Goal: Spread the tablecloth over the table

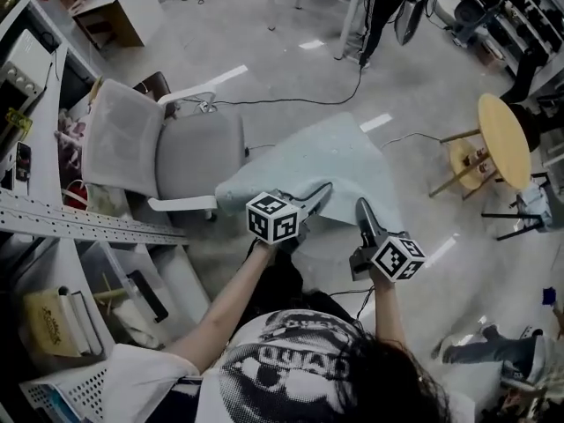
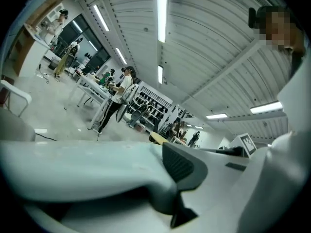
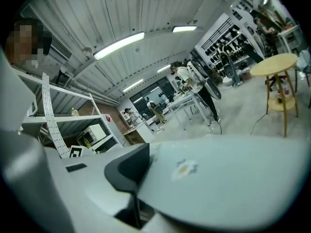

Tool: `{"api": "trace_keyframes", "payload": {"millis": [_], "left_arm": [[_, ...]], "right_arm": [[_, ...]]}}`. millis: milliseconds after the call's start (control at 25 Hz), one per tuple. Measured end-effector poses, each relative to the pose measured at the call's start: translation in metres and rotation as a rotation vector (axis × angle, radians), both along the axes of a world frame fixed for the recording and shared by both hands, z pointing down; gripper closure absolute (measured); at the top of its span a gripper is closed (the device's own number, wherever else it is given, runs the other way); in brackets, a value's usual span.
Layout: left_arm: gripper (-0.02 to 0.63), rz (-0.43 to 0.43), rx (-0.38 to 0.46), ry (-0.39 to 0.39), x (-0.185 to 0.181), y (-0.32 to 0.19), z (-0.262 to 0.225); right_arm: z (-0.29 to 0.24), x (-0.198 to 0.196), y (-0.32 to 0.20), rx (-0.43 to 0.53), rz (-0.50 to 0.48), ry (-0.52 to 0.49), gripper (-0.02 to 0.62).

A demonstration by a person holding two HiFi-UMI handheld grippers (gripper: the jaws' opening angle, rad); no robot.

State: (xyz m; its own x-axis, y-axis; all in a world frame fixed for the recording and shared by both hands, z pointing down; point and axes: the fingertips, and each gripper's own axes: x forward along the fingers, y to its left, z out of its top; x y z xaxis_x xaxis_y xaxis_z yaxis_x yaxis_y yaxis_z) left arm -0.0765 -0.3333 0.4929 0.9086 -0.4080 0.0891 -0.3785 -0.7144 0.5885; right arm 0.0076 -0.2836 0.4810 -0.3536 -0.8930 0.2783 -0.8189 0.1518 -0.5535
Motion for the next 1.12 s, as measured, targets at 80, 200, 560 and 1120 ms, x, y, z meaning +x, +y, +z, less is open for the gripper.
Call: {"api": "trace_keyframes", "payload": {"millis": [80, 200, 560, 1120], "left_arm": [[0.523, -0.013, -0.004, 0.0, -0.001, 0.01, 0.002], [0.523, -0.033, -0.011, 0.001, 0.002, 0.029, 0.007], [0.523, -0.096, -0.14, 0.005, 0.0, 0.101, 0.039], [0.521, -0.099, -0.239, -0.222, -0.005, 0.179, 0.124]], "right_arm": [[0.003, 0.001, 0.009, -0.007, -0.006, -0.03, 0.517], [0.009, 0.005, 0.027, -0.019, -0.007, -0.069, 0.52], [0.043, 0.008, 0.096, -0.077, -0.05, -0.154, 0.523], [0.134, 0.002, 0.173, -0.216, -0.067, -0.232, 0.526]]}}
